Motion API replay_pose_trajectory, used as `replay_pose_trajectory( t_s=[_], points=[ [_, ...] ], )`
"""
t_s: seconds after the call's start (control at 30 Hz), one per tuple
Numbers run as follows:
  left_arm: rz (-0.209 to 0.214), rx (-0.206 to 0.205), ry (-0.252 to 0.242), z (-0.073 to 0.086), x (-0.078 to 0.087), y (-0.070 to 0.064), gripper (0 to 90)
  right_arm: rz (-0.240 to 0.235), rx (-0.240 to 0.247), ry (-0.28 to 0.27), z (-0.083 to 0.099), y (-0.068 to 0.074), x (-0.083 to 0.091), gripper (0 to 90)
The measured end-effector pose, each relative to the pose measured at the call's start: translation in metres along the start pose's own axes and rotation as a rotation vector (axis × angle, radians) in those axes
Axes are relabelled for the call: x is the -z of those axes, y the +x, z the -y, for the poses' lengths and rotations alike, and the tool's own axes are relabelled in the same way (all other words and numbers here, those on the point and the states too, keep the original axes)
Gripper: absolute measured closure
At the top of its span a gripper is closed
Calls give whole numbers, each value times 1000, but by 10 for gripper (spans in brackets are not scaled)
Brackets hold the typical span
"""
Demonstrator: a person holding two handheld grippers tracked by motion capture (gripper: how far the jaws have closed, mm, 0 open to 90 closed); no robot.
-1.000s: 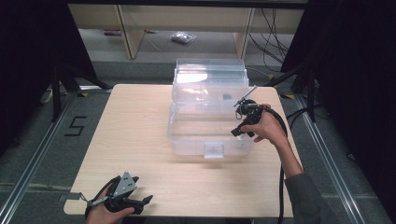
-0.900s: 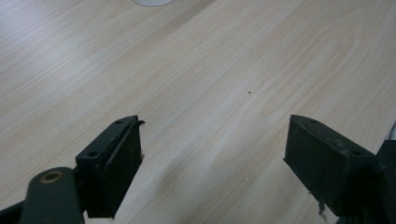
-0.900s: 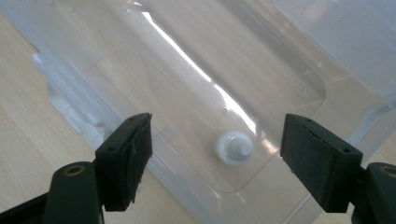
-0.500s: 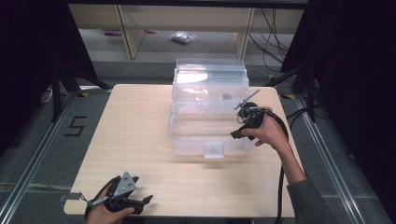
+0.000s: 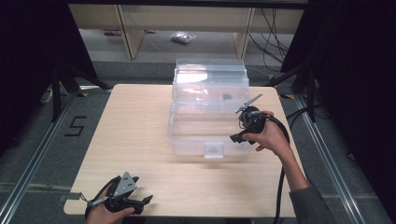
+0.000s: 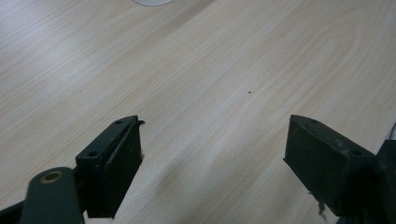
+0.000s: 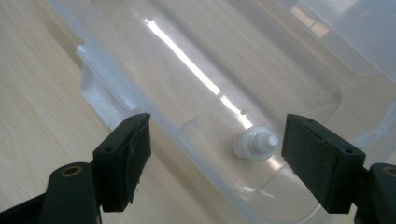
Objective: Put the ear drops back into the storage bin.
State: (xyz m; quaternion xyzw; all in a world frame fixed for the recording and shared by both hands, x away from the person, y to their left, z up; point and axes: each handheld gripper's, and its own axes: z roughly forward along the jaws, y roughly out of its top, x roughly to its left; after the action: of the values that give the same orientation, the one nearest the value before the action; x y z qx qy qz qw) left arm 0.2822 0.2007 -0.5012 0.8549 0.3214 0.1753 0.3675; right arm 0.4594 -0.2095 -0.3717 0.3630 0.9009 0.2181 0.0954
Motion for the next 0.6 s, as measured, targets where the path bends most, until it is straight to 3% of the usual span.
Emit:
replay_pose_trajectory(
  t_s=[0.17, 0.27, 0.33, 0.37, 0.4, 0.43, 0.5, 0.6],
  points=[
    [2, 0, 10, 0, 1, 0, 183, -10, 11, -21, 4, 4, -3, 248],
    [-7, -2, 8, 0, 0, 0, 183, -19, -21, -11, 6, 8, -2, 248],
    [-1, -1, 9, 0, 0, 0, 183, -14, 21, -37, 8, 8, -2, 247],
    [-1, -1, 9, 0, 0, 0, 183, -14, 21, -37, 8, 8, -2, 247],
    [0, -1, 11, 0, 1, 0, 183, -23, -18, -22, 10, 12, -1, 247],
    [-1, 0, 9, 0, 1, 0, 183, -19, 15, -39, 11, 11, -2, 247],
    [2, 0, 11, 0, 0, 0, 183, -22, -4, -30, 12, 14, 0, 247],
    [2, 6, 3, 0, 0, 0, 183, -25, 3, -40, 14, 15, 0, 246]
  ],
)
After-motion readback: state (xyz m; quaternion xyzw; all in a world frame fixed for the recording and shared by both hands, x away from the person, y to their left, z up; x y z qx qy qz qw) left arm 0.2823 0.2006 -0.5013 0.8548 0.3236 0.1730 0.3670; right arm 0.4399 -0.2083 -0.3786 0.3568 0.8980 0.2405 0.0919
